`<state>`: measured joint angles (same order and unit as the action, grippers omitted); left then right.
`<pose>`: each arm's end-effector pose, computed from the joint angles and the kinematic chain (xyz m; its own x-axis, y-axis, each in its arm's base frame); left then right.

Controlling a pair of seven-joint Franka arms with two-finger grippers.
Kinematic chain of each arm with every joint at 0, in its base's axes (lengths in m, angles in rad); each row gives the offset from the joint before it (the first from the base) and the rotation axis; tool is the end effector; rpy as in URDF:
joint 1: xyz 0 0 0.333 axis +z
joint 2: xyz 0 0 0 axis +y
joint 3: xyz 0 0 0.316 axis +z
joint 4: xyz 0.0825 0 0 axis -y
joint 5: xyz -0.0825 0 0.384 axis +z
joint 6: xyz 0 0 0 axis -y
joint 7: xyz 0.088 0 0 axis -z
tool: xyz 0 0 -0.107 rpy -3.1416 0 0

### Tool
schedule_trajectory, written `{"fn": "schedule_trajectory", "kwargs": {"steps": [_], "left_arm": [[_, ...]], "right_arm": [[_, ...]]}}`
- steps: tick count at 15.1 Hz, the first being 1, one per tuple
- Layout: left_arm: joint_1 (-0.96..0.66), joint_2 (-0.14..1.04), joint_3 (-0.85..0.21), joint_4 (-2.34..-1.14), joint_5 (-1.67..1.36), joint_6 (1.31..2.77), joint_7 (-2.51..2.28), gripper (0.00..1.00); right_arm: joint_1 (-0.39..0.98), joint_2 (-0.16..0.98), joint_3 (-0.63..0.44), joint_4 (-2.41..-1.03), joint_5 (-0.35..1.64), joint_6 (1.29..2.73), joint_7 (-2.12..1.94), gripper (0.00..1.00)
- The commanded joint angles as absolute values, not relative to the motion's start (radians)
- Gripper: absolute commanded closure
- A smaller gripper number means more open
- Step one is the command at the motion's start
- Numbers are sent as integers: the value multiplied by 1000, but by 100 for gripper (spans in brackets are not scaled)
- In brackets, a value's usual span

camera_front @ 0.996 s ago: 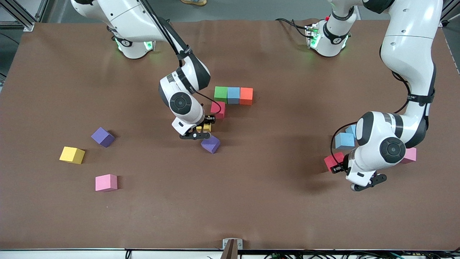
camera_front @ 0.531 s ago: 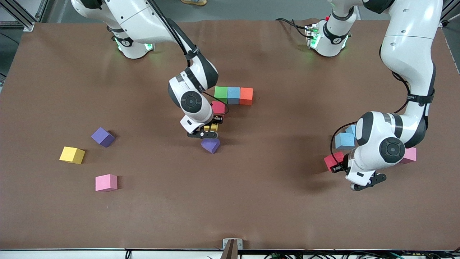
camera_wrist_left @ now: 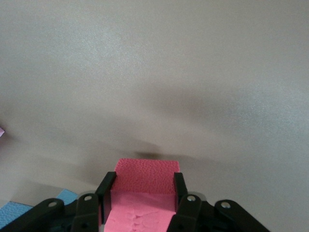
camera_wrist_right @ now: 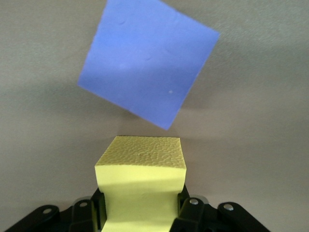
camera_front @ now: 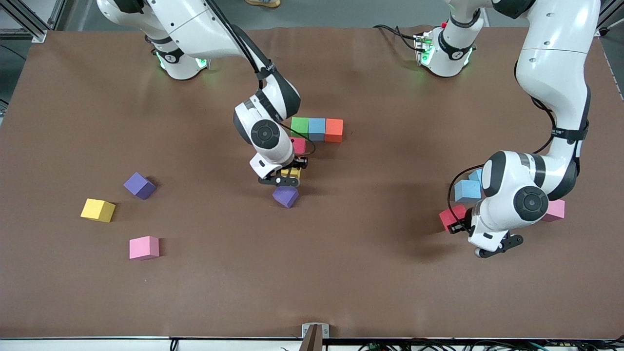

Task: Arrange 11 blocks into digit 3
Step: 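Set the yellow cube below the red cube and open the right gripper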

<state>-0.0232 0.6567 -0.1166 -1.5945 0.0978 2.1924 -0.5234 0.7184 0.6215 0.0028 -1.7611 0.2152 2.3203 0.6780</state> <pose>0.6857 -0.0824 0.2459 0.9394 0.3400 -0.0437 0.3389 -0.9403 -0.0312 0.4907 0.4364 0.2081 0.9833 -0.1024 -0.1503 -0.1139 -0.9910 -0.0697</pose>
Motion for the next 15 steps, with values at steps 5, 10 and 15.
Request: {"fn": "schedule_trajectory", "kwargs": {"steps": [5,10,15], "left_arm": [[-11,635,-123,-1612,118,2183,-518,100],[-11,637,-123,-1612,118,2183,-518,100],[-12,635,-121,-1614,118,2183,-522,100]], "right_arm": [[741,637,-3,-1766,218,2332,696,64],[742,637,-2,-1767,218,2315,687,64],[756,629,2,-1801,218,2321,689,64]]}}
